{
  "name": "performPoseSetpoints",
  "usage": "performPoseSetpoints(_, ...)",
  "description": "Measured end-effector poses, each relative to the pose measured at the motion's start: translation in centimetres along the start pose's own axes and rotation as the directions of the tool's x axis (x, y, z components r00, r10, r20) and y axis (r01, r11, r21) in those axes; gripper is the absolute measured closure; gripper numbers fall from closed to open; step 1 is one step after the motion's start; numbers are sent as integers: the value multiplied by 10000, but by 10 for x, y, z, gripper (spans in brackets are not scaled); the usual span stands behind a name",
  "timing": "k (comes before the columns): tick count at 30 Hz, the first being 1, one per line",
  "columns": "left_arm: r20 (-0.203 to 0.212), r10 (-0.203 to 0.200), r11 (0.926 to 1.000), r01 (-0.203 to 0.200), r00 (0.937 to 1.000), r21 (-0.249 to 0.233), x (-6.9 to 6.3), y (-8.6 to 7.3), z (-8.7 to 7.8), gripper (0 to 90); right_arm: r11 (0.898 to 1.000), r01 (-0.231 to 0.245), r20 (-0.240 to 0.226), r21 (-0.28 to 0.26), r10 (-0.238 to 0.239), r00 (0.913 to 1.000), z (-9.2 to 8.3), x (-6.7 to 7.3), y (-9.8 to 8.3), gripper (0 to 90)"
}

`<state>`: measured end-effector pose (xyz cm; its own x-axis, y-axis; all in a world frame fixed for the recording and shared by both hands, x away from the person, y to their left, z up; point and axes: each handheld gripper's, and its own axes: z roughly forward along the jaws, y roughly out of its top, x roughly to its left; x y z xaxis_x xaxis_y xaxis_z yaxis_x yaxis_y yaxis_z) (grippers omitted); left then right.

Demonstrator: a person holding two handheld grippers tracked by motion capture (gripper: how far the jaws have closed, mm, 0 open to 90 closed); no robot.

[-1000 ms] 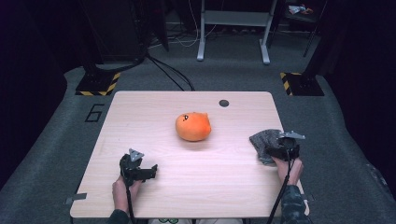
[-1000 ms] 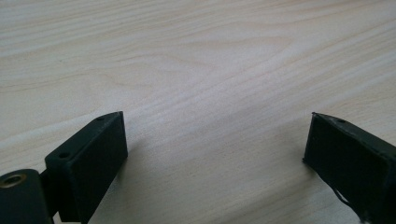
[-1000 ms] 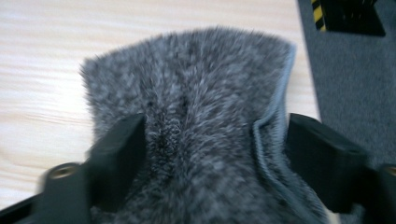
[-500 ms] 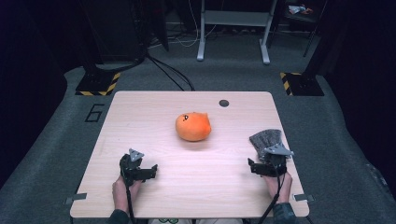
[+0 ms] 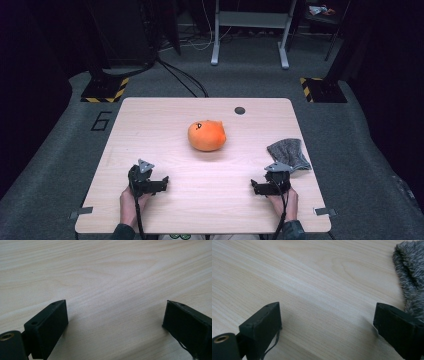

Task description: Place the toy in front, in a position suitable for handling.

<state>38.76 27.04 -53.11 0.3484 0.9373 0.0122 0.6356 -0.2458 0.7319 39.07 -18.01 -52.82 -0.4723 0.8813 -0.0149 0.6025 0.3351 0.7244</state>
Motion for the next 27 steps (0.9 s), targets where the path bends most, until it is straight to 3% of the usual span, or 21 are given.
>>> performPoseSetpoints(2,-128,-211,9998,210,9997,-68,-3,0,0,53,9999,-109,-20,-6,109,9999,0,-2,-1,60)
performPoseSetpoints(7,34,-75,9998,74,10000,166,-5,3,1,52,9997,-232,215,-103,234,9995,1,1,-1,40)
performPoseSetpoints(8,203,-316,9990,309,9993,321,-4,7,2,31,9997,-263,218,-25,263,9994,1,0,-1,30)
performPoseSetpoints(10,673,-905,9959,898,9936,133,-1,13,2,23,9996,-297,173,-2,297,9994,1,-1,-1,28)
performPoseSetpoints(12,710,-1032,9946,1035,9921,-2,0,18,2,23,9993,-369,175,38,368,9992,1,-1,-1,28)
performPoseSetpoints(14,782,-1161,9927,1183,9902,-248,-1,30,1,25,9994,-354,165,12,354,9992,1,-2,-1,29)
performPoseSetpoints(15,919,-1198,9918,1233,9885,-338,-3,45,2,21,9992,-406,218,4,405,9989,1,-2,-1,30)
performPoseSetpoints(16,919,-1198,9918,1233,9885,-338,-3,45,2,20,9991,-425,189,43,424,9989,1,-2,-1,31)
performPoseSetpoints(17,865,-952,9944,988,9917,-378,-7,62,2,21,9990,-452,257,-4,452,9986,1,-2,-1,32)
performPoseSetpoints(18,865,-952,9944,988,9917,-378,-7,62,2,22,9990,-452,257,-4,452,9986,1,-2,-1,32)
performPoseSetpoints(20,924,-832,9946,885,9922,-550,-14,87,6,26,9990,-458,274,-21,458,9986,1,-2,-1,36)
performPoseSetpoints(23,1073,-833,9944,897,9907,-556,-21,103,10,35,9989,-464,275,-19,464,9985,1,-2,-1,38)
performPoseSetpoints(24,1093,-655,9952,729,9918,-650,-28,118,14,42,9991,-428,275,-35,429,9987,1,-2,-1,39)
performPoseSetpoints(27,1177,-346,9969,425,9925,-656,-41,138,21,50,9990,-447,269,-31,448,9986,1,-2,-1,41)
